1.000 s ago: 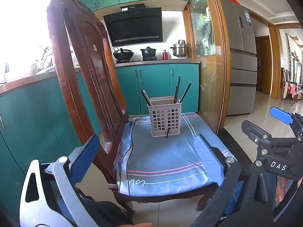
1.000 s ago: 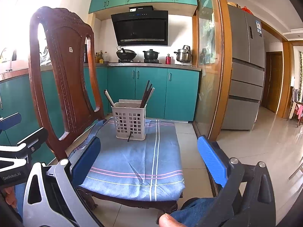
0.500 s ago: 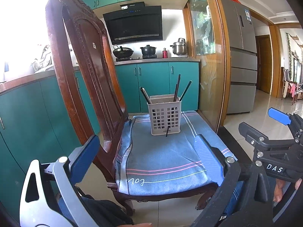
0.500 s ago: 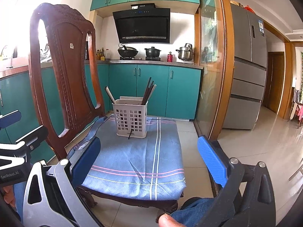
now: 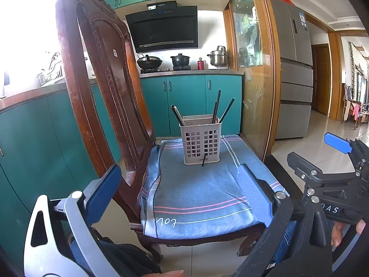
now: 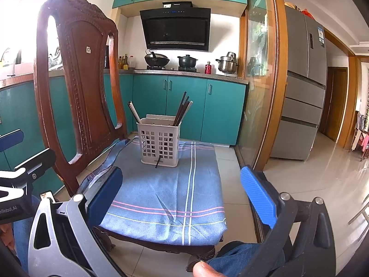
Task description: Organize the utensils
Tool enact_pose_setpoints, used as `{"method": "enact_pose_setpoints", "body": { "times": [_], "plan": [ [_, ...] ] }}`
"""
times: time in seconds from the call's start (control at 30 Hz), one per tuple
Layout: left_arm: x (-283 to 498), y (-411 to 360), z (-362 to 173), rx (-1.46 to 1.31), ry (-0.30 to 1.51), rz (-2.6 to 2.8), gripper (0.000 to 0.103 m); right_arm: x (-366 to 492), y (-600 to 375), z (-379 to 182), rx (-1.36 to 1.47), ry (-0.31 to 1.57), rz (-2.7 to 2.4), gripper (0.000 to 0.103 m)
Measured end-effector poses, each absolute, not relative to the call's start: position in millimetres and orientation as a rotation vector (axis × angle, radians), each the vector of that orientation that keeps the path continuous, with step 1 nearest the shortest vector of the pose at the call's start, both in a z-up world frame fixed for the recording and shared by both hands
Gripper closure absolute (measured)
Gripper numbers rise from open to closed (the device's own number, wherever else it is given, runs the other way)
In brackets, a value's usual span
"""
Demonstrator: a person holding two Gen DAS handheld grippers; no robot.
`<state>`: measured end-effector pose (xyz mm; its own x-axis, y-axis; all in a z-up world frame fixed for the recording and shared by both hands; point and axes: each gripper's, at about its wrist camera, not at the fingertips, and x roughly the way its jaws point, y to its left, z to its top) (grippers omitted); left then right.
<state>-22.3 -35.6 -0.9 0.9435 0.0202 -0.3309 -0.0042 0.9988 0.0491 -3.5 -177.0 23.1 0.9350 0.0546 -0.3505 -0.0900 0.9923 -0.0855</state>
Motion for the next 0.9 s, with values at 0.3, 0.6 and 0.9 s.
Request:
{"method": "enact_pose_setpoints", "body": {
  "times": [0.3, 0.6, 0.9],
  "plan": [
    [-17, -33, -4, 0.047, 0.35, 0.007, 0.004, 1, -176, 20, -0.113, 0.367, 0.078, 0.003],
    [-11, -35, -8, 0.044, 0.364, 0.002, 0.004, 8, -176, 16, -0.117, 0.384, 0.081, 0.003],
    [3, -36, -18, 0.039, 0.397, 0.0, 0.004, 17, -177, 8, -0.115, 0.413, 0.086, 0.003]
  ]
}}
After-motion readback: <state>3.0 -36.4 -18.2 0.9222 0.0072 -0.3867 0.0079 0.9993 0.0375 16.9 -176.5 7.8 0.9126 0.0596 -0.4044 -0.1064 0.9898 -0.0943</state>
